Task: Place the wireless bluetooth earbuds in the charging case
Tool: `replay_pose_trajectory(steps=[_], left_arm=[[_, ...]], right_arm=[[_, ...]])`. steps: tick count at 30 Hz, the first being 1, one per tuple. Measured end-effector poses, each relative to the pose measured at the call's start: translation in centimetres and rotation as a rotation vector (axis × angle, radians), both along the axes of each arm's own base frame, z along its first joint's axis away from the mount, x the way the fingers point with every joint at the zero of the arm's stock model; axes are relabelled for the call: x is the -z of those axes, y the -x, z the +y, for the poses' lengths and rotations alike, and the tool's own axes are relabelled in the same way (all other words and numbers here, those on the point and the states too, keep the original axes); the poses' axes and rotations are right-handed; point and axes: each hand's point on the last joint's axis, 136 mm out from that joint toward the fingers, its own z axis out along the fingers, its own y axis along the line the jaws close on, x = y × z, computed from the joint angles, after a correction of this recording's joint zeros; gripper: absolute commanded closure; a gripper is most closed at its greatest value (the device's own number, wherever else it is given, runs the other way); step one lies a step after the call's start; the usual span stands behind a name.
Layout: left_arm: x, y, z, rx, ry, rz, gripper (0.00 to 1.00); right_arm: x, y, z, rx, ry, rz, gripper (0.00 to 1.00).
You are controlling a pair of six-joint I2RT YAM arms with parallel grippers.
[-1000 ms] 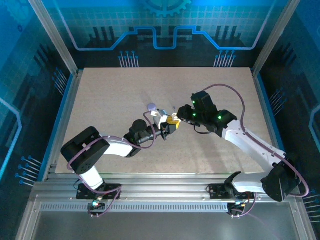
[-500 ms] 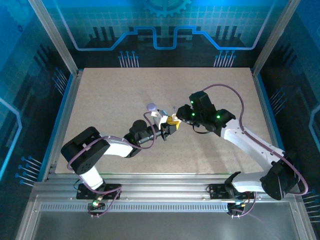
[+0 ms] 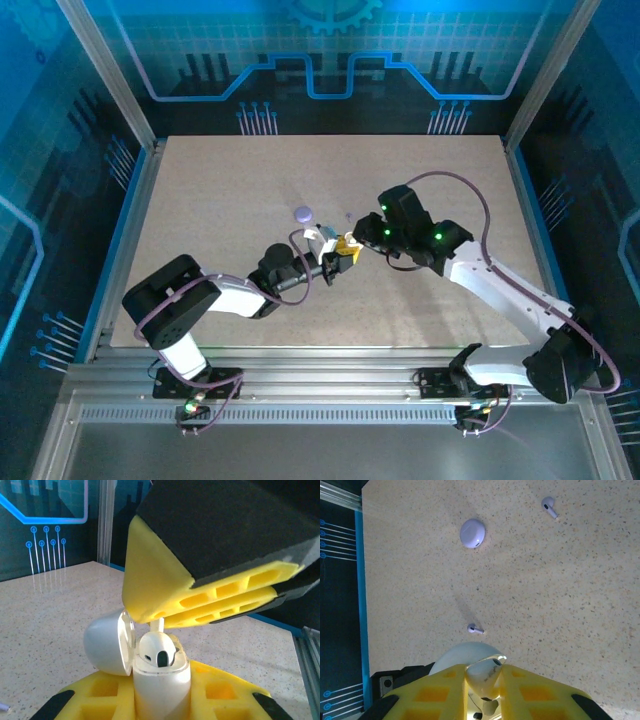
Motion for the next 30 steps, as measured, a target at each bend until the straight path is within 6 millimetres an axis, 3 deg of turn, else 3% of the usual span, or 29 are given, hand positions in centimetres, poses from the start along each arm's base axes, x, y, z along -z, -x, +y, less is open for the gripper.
replay_pose_trajectory(steps=[30], left_arm=[[-0.6, 1.0, -0.4, -0.039, -0.065, -0.185, 0.79]], right_arm=[[-0.9, 1.5, -0.3, 0.03, -0.068, -0.032, 0.79]])
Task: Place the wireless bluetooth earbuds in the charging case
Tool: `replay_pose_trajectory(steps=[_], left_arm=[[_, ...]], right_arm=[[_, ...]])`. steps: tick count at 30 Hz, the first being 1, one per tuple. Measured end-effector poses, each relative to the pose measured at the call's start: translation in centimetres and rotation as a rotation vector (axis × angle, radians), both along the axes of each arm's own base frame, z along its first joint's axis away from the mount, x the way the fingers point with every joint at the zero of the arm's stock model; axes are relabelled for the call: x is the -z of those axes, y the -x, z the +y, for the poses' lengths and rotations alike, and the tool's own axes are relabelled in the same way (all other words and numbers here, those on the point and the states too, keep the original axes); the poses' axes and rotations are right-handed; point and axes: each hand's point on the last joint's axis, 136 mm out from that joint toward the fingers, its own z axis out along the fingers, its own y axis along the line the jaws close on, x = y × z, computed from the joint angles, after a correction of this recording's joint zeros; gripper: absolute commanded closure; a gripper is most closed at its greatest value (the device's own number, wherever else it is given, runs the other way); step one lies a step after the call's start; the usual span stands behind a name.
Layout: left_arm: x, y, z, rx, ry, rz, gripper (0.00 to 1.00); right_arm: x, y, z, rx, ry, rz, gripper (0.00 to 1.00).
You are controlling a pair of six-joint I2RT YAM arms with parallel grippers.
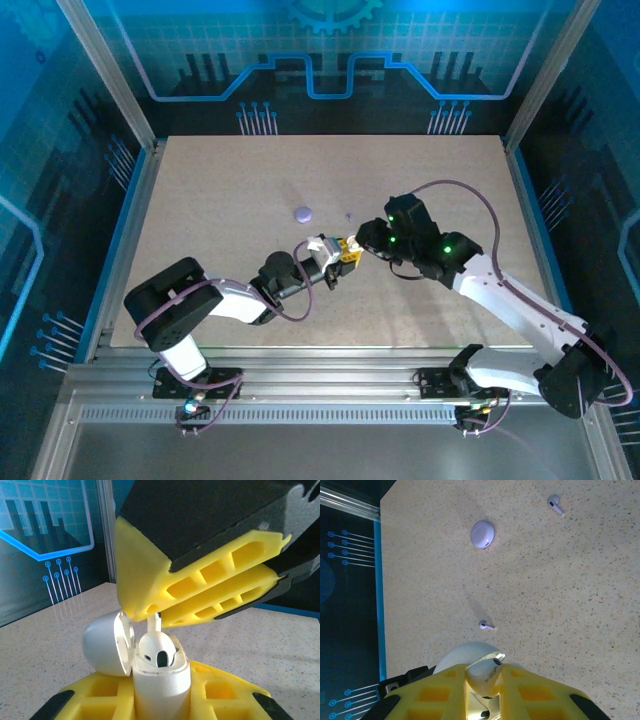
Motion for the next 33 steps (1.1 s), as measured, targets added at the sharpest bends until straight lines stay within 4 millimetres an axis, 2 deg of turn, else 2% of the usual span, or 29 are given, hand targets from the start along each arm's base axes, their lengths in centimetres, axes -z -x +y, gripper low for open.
replay_pose_trajectory(steps=[33], left_arm=[[0.52, 0.91, -0.73, -0.016, -0.066, -0.071, 0.79]], right_arm=[[0.63, 0.96, -0.92, 0.034, 0.01, 0.021, 0.79]])
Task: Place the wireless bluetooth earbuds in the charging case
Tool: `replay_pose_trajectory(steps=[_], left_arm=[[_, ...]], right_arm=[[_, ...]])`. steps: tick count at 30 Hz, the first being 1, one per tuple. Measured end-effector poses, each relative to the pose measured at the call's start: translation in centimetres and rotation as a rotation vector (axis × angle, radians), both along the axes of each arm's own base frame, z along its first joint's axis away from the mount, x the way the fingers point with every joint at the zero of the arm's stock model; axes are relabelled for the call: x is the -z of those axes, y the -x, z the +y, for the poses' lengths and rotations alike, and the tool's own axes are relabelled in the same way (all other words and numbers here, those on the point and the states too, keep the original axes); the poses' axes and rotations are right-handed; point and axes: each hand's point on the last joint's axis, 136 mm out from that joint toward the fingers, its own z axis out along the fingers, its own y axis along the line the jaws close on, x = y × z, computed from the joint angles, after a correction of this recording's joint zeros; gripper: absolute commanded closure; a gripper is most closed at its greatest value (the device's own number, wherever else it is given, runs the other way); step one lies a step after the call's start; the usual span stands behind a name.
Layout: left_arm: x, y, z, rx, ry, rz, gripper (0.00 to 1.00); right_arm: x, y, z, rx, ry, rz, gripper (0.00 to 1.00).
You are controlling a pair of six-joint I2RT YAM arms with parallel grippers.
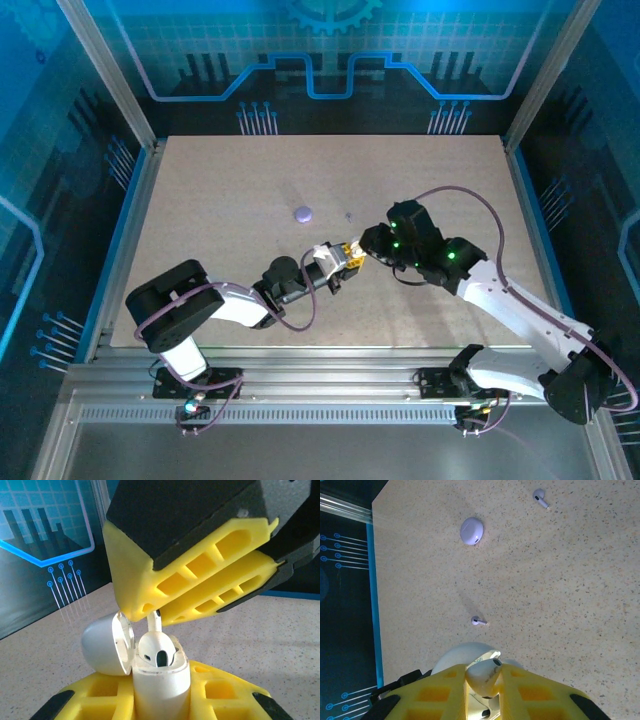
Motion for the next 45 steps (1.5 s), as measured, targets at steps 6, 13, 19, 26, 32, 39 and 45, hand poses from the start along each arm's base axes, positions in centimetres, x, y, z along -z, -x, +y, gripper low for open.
replay_pose_trajectory(steps=[6, 13, 19, 26, 32, 39, 45], left_arm=[[-0.04, 0.18, -0.08, -0.005, -0.011, -0.022, 0.79], [-0.18, 0.22, 0.0, -0.016, -0.021, -0.043, 0.79], [-0.01, 0.22, 0.09, -0.024, -0.032, -0.046, 0.79], [0.02, 0.13, 0.18, -0.031, -0.033, -0.046, 0.79], [0.01, 0.09, 0.22, -0.035, -0.033, -0.046, 0.79], [-0.04, 0.15, 0.19, -0.033, -0.032, -0.046, 0.79], [-0.33, 0.37, 0.07, -0.028, -0.031, -0.062, 0.79]], right_arm=[[-0.12, 0.23, -0.15, -0.002, -0.005, -0.003, 0.79], [-0.21, 0.28, -0.12, -0.004, -0.011, -0.007, 0.79], [0.06, 0.04, -0.23, 0.002, -0.018, -0.015, 0.79], [0.06, 0.05, 0.05, -0.007, -0.031, -0.016, 0.79], [0.06, 0.09, 0.2, -0.01, -0.052, -0.016, 0.79], [-0.05, 0.25, 0.35, -0.017, -0.071, -0.013, 0.79], [-0.34, 0.65, 0.11, -0.02, -0.075, -0.013, 0.79]])
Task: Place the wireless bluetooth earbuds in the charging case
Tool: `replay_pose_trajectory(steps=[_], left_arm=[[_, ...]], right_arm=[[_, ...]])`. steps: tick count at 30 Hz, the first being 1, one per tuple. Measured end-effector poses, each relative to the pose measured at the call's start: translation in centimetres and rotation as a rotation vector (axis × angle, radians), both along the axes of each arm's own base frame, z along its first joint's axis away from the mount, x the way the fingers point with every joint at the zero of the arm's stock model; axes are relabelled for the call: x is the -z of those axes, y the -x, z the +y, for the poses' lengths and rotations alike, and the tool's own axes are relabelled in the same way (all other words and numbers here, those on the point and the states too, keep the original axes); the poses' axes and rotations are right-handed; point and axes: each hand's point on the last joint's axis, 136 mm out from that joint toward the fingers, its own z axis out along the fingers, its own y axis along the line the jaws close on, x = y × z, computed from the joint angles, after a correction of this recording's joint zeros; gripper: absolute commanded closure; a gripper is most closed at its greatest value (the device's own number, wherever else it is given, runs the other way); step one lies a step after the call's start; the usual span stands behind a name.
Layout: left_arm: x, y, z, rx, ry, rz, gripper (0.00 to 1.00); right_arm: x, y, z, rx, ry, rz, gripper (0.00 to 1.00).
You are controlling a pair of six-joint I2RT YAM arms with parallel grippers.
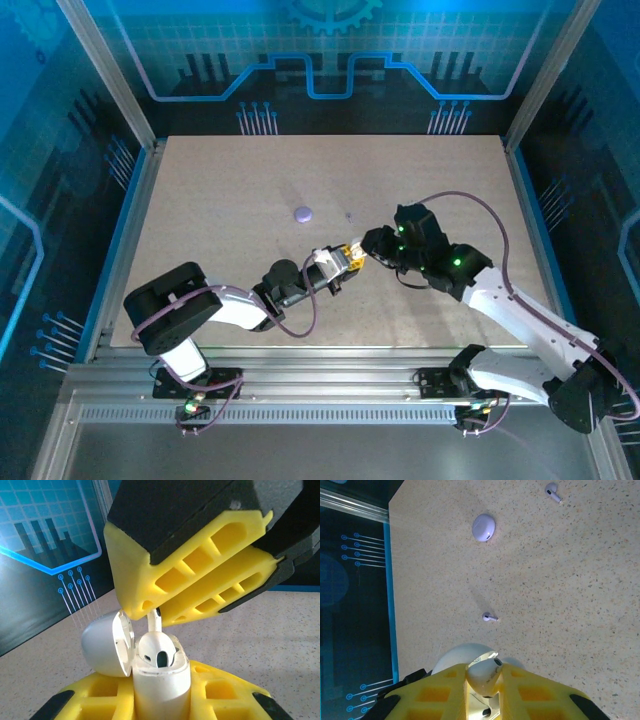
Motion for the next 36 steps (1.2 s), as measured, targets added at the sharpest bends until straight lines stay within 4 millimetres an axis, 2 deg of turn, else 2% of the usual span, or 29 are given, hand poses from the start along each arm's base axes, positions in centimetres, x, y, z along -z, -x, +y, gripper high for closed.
replay_pose_trajectory(steps=[7, 28, 36], left_arm=[[0.02, 0.34, -0.25, 0.01, -0.005, -0.005, 0.79], [0.4, -0.13, 0.07, -0.024, -0.013, 0.009, 0.79], [0.35, 0.08, -0.09, -0.019, -0.013, 0.005, 0.79]], right_arm=[[0.14, 0.45, -0.26, -0.003, 0.007, 0.013, 0.79], [0.45, -0.02, 0.22, 0.005, -0.025, 0.018, 0.79], [0.19, 0.57, 0.05, -0.016, 0.001, 0.041, 0.79]])
